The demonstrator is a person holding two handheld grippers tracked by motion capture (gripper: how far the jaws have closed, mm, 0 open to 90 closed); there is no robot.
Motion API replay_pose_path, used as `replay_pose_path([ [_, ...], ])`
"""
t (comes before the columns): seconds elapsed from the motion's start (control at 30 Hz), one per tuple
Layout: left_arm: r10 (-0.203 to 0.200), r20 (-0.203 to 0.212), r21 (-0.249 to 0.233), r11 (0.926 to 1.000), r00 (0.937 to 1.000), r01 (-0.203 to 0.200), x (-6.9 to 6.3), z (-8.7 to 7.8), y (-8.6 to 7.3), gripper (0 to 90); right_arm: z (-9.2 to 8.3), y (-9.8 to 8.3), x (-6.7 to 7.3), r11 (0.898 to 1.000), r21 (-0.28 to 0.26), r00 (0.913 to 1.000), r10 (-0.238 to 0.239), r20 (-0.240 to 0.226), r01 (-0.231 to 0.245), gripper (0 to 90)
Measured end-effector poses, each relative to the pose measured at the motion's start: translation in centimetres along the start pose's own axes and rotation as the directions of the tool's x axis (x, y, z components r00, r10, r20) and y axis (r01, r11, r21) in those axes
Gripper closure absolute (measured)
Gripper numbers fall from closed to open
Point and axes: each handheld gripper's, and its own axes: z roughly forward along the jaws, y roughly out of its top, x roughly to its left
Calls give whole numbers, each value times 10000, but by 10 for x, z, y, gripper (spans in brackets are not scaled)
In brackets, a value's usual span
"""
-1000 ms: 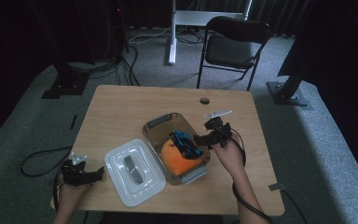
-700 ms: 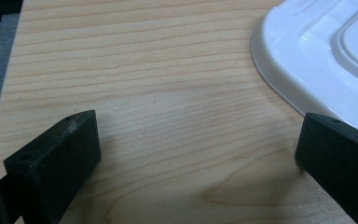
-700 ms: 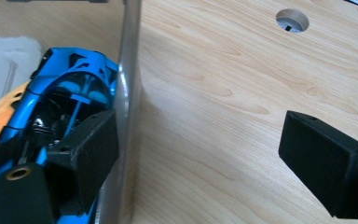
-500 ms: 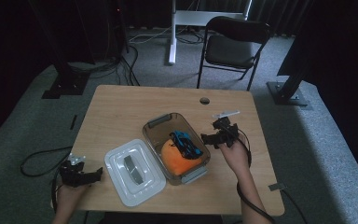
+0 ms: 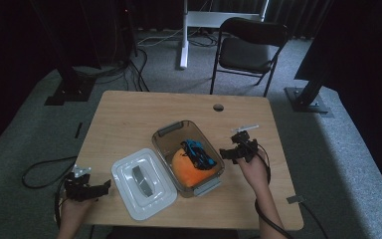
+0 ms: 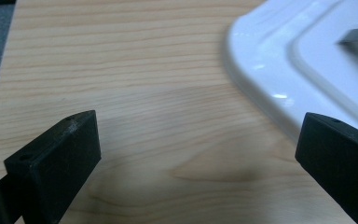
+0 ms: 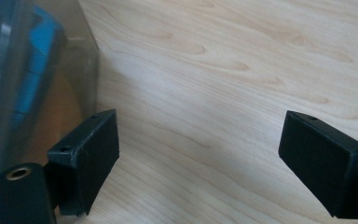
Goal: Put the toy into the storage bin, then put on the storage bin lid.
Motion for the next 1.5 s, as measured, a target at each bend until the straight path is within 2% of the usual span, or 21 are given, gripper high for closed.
replay_pose_path([
  [0.17, 373, 530, 43, 9993, 9979, -376, -23, -6, 4, 4, 5, -6, -3, 9999, 109, 10000, 55, -17, -55, 117],
  [0.23, 445, 642, 59, 9990, 9969, -450, -26, -7, 5, 4, 6, -8, -3, 9999, 103, 10000, 77, -6, -77, 117],
  [0.27, 546, 919, 1, 9985, 9943, -549, -37, -8, 7, 4, 7, -9, -3, 9999, 122, 9999, 76, -68, -75, 117],
  [0.3, 546, 919, 1, 9985, 9943, -549, -37, -8, 7, 4, 7, -9, -3, 9999, 122, 9999, 76, -68, -75, 117],
  [0.33, 575, 1217, 3, 9983, 9909, -580, -45, -9, 9, 4, 9, -11, -3, 9999, 165, 10000, 44, -5, -44, 117],
  [0.37, 575, 1217, 3, 9983, 9909, -580, -45, -9, 9, 4, 9, -11, -2, 9998, 176, 10000, 68, -46, -67, 117],
  [0.4, 708, 1465, -6, 9974, 9867, -715, -54, -9, 11, 4, 10, -12, -2, 9998, 197, 10000, 72, -65, -71, 117],
  [0.5, 938, 1720, 17, 9954, 9806, -955, -66, -8, 12, 4, 11, -13, -2, 9998, 215, 10000, 48, -68, -47, 117],
  [0.67, 991, 1742, -19, 9950, 9797, -1003, -75, -8, 15, 4, 9, -13, -2, 9998, 179, 10000, -5, -49, 6, 117],
  [0.7, 934, 1935, 95, 9952, 9767, -970, -76, -7, 17, 4, 9, -13, -3, 9999, 163, 10000, 10, -87, -9, 117],
  [0.87, 908, 2066, 154, 9953, 9742, -960, -83, -6, 18, 4, 10, -14, -3, 9999, 158, 10000, 29, -48, -28, 117],
  [0.93, 837, 2284, 205, 9957, 9700, -908, -84, -5, 18, 3, 10, -15, -3, 9999, 166, 10000, 37, 0, -37, 117],
  [1.1, 886, 2356, 259, 9949, 9678, -974, -93, -3, 20, 4, 10, -15, -3, 9999, 168, 10000, 20, 30, -20, 117],
  [1.2, 920, 2296, 368, 9940, 9689, -1031, -99, -1, 22, 3, 9, -17, -4, 9998, 194, 10000, 32, 94, -34, 117],
  [1.4, 1057, 2362, 620, 9904, 9659, -1235, -112, 9, 25, 4, 8, -17, -3, 9998, 176, 9999, 23, 104, -25, 117],
  [1.5, 1022, 2242, 690, 9903, 9692, -1204, -115, 16, 26, 32, 9, -17, -2, 9998, 207, 9999, -25, 118, 23, 117],
])
